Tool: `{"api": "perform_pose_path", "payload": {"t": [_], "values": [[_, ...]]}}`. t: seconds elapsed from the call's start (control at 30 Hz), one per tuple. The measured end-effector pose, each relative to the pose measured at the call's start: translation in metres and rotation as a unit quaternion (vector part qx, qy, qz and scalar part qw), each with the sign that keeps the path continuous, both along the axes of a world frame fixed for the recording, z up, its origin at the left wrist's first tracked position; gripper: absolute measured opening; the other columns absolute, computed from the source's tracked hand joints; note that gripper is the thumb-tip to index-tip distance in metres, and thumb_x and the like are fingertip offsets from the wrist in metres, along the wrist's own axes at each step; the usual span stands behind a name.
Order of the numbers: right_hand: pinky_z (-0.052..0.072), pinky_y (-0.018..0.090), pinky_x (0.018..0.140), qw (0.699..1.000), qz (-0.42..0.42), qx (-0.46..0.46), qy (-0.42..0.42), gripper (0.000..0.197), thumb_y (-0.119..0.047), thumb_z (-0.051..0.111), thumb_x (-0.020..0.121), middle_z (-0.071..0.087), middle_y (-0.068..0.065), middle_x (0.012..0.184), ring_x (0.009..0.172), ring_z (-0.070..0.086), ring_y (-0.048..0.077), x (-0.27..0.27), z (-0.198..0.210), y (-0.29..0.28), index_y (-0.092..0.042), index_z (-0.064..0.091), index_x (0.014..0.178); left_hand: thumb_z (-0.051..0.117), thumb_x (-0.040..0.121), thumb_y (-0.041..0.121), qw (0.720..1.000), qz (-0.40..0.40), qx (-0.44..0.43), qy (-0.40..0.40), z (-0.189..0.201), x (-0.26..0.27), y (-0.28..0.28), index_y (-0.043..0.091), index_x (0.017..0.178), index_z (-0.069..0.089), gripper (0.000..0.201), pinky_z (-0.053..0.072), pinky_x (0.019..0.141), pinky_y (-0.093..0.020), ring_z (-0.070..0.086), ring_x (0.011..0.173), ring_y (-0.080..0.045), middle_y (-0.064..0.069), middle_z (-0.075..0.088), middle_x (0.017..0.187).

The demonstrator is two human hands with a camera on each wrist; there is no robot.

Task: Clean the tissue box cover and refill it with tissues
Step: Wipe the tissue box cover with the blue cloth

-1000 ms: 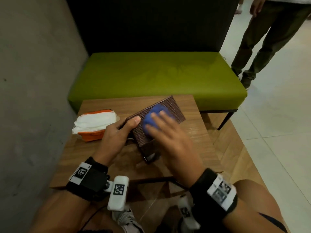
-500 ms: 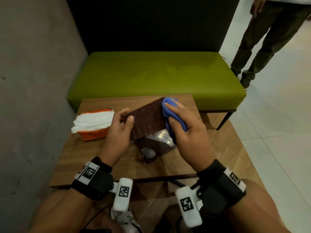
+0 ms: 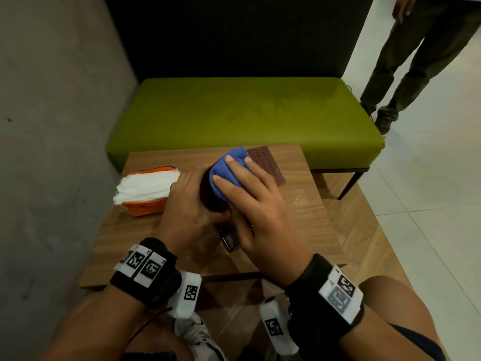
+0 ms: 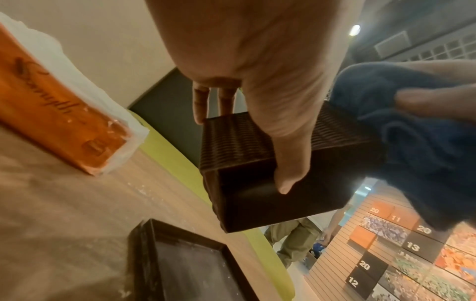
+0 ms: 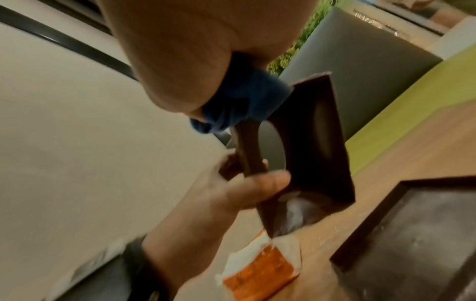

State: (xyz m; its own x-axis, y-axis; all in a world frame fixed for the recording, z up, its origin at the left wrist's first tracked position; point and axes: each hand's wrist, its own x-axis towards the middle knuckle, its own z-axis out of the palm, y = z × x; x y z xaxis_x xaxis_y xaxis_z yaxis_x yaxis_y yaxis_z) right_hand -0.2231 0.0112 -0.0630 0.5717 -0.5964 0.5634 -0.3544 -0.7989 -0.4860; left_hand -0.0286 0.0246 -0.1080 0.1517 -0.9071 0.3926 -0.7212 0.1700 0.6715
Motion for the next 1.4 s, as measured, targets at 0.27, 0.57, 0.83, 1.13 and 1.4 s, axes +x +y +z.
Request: {"api": "perform_pose_path", "payload": {"t": [0.27,0.57,0.83,1.13,1.4], "values": [[0.038,0.043,0.120,0.985,-0.105,0.112,-0.083,0.044,-0.002,0.057,0.097,0.055,0.002,0.152,0.145,0.046,0.013,-0.021,-0.008,-0.036,-0.013,0.065,0.139,0.099,0.067,0.041,0.997,-0.013,0.026,0.075,-0.014,-0.004,0.010,0.035,0.133,0.051,0.081,0.049,0.098,-0.019,0.061,0.117,0.003,0.013,0.065,0.124],[0.033,0.043,0.124,0.990,-0.055,0.106,-0.080,0.048,0.000,0.056,0.099,0.049,0.001,0.158,0.152,0.036,0.012,-0.030,-0.007,-0.035,-0.014,0.059,0.145,0.102,0.064,0.039,0.995,-0.002,0.018,0.103,-0.021,-0.001,0.012,0.034,0.134,0.053,0.085,0.054,0.100,-0.035,0.064,0.120,-0.006,0.016,0.066,0.127],[0.052,0.044,0.110,0.857,-0.034,0.436,-0.273,0.034,-0.017,0.047,0.110,0.070,-0.002,0.133,0.124,0.066,0.015,-0.037,0.002,-0.048,-0.018,0.061,0.142,0.099,0.068,0.040,0.983,-0.022,0.032,0.177,-0.024,-0.012,0.013,0.052,0.147,0.036,0.102,0.047,0.118,-0.045,0.052,0.140,-0.004,0.024,0.052,0.148],[0.050,0.039,0.111,0.908,-0.129,0.298,-0.265,0.038,-0.013,0.054,0.105,0.065,-0.006,0.139,0.131,0.059,0.007,-0.026,-0.012,-0.041,-0.020,0.064,0.140,0.090,0.079,0.047,0.987,-0.072,0.077,0.117,0.022,-0.019,-0.002,0.034,0.152,0.043,0.088,0.051,0.112,-0.046,0.056,0.136,-0.006,0.011,0.056,0.147],[0.046,0.039,0.110,0.987,-0.136,0.052,-0.071,0.045,-0.007,0.057,0.094,0.056,0.011,0.147,0.132,0.054,0.027,-0.012,0.000,-0.033,-0.014,0.065,0.138,0.100,0.064,0.041,0.987,-0.113,0.108,0.048,0.038,-0.009,-0.009,0.031,0.141,0.050,0.092,0.056,0.098,-0.046,0.062,0.122,-0.014,0.006,0.061,0.134]]}}
